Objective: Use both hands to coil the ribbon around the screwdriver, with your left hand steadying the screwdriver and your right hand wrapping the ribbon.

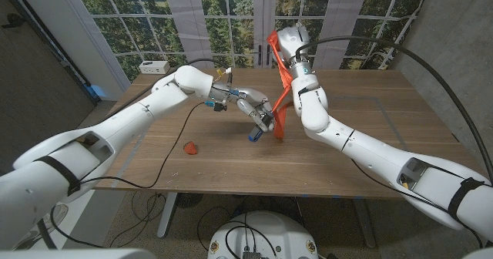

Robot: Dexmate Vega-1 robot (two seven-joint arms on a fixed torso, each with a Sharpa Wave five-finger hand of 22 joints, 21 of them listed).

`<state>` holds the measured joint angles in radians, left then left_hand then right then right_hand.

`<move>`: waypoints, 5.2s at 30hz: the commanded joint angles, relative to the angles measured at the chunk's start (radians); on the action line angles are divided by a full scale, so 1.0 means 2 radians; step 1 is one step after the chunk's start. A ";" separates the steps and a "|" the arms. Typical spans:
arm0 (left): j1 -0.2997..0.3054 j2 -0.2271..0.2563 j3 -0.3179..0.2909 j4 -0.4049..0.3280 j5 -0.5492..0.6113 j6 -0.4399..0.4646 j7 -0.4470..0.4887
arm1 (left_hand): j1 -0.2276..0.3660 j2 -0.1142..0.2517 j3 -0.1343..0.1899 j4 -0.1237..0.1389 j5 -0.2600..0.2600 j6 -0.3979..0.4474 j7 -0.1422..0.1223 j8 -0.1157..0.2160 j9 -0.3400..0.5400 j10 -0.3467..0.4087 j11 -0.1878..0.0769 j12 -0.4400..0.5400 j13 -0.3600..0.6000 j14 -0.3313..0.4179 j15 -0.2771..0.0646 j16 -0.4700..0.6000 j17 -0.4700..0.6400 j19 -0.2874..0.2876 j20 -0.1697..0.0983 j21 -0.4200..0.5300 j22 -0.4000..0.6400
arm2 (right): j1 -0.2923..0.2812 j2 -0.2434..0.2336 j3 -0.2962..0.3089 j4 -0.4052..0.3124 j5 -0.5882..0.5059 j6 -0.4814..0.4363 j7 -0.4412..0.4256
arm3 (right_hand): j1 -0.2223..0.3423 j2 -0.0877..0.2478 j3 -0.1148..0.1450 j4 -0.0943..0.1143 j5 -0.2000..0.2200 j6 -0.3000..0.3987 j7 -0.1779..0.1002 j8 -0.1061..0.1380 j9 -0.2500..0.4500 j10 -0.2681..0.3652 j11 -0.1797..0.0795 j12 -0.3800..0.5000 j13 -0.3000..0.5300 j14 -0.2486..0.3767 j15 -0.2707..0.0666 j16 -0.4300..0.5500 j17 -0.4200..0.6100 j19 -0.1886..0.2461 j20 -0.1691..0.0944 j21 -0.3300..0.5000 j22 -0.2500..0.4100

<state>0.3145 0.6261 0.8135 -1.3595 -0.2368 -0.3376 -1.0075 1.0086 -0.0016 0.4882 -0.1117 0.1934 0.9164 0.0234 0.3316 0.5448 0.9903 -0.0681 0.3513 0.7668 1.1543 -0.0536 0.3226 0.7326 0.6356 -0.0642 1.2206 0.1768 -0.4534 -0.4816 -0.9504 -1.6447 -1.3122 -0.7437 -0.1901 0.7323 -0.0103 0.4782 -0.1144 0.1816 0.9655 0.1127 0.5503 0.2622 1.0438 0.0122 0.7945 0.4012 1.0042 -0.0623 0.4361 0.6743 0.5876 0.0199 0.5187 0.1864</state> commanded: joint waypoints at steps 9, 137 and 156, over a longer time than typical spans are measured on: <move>0.017 0.018 -0.012 -0.049 0.073 0.060 0.105 | 0.064 0.066 0.030 -0.018 0.000 0.002 -0.002 -0.005 0.001 0.036 -0.033 -0.003 -0.001 0.089 -0.087 0.002 -0.001 0.002 -0.033 0.004 0.001 | -0.046 -0.020 0.039 -0.089 -0.033 0.007 0.004 | 0.071 0.068 0.016 -0.012 0.003 0.056 -0.046 0.008 0.000 0.021 -0.020 0.003 0.001 0.046 -0.062 -0.002 0.002 0.000 -0.003 0.004 0.000; -0.105 0.008 0.057 -0.069 0.170 0.237 0.059 | 0.067 0.064 0.035 -0.018 -0.004 0.014 0.000 -0.028 0.000 0.043 -0.032 -0.017 0.003 0.093 -0.087 0.005 -0.007 0.006 -0.033 0.013 0.000 | -0.354 -0.119 0.126 -0.220 0.207 -0.146 -0.142 | 0.073 0.067 0.017 -0.014 0.001 0.058 -0.044 0.004 0.003 0.023 -0.017 -0.001 0.004 0.048 -0.059 -0.009 0.011 -0.004 -0.001 0.006 0.000; -0.108 0.013 0.102 -0.109 0.288 0.273 0.048 | 0.068 0.064 0.036 -0.020 -0.007 0.018 0.001 -0.032 -0.003 0.046 -0.029 -0.027 -0.012 0.092 -0.087 0.002 -0.012 0.008 -0.033 0.015 0.000 | -0.271 -0.208 0.081 -0.265 0.237 -0.119 0.115 | 0.074 0.075 0.005 -0.012 0.000 0.049 -0.046 -0.002 0.000 0.005 -0.011 -0.008 0.005 0.029 -0.056 -0.012 0.013 -0.009 -0.006 0.004 0.001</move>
<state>0.1055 0.6598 0.9621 -1.5578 0.2139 0.1851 -0.8857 1.0080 -0.0009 0.4891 -0.1109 0.1805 0.9473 0.0215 0.2697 0.5374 1.0225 -0.0788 0.2989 0.7455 1.1617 -0.0465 0.3226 0.7073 0.6498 -0.0609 1.2467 0.1774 -1.0662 -0.8354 -0.7557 -2.1475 -0.8700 -1.0040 -0.1868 0.7323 -0.0104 0.4739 -0.1187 0.1777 0.9704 0.1106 0.5502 0.2585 1.0448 0.0065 0.7812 0.4132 1.0055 -0.0612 0.4140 0.6975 0.5696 0.0127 0.5264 0.1864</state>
